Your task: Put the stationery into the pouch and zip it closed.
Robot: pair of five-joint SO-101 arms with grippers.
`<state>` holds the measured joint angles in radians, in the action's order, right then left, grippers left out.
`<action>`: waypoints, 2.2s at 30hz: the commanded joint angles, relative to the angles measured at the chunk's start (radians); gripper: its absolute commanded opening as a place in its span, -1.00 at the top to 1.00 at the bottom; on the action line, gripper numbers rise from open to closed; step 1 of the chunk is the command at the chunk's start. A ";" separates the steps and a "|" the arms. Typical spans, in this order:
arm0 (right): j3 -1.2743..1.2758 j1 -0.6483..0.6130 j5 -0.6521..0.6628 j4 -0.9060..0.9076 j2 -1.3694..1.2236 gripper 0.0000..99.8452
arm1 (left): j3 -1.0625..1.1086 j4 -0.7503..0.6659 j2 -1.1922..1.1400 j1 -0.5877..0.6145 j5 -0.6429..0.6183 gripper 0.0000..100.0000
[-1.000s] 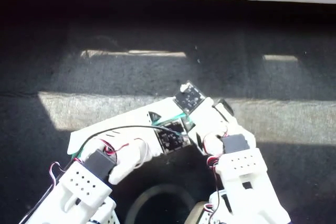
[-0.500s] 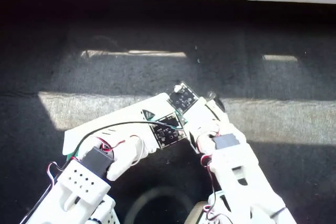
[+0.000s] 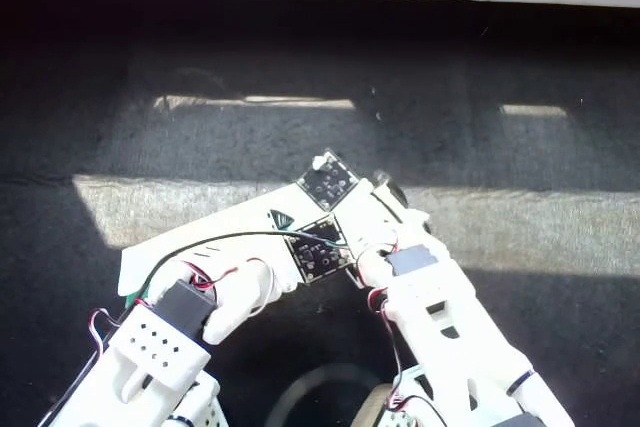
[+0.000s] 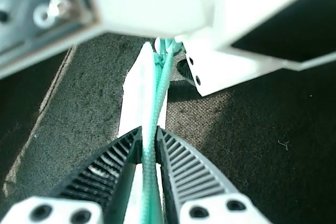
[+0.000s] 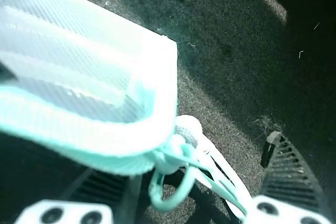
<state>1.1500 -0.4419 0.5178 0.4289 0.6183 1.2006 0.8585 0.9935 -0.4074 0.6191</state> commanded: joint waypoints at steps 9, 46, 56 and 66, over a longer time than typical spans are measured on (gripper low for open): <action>-0.131 0.002 -0.003 -0.111 -0.202 0.38 | 0.002 0.032 -0.008 0.042 -0.002 0.98; 0.159 0.228 0.155 -0.002 0.323 0.99 | -0.082 0.032 -0.005 0.042 -0.040 0.98; 0.105 0.231 0.084 -0.004 0.317 0.99 | -0.058 0.049 -0.008 0.041 -0.166 0.63; 0.096 0.226 0.006 -0.001 0.315 0.99 | -0.147 0.064 -0.054 -0.027 -0.166 0.63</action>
<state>1.3019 -0.2240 0.5547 0.4196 0.9206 1.1055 0.9229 0.9674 -0.4043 0.4611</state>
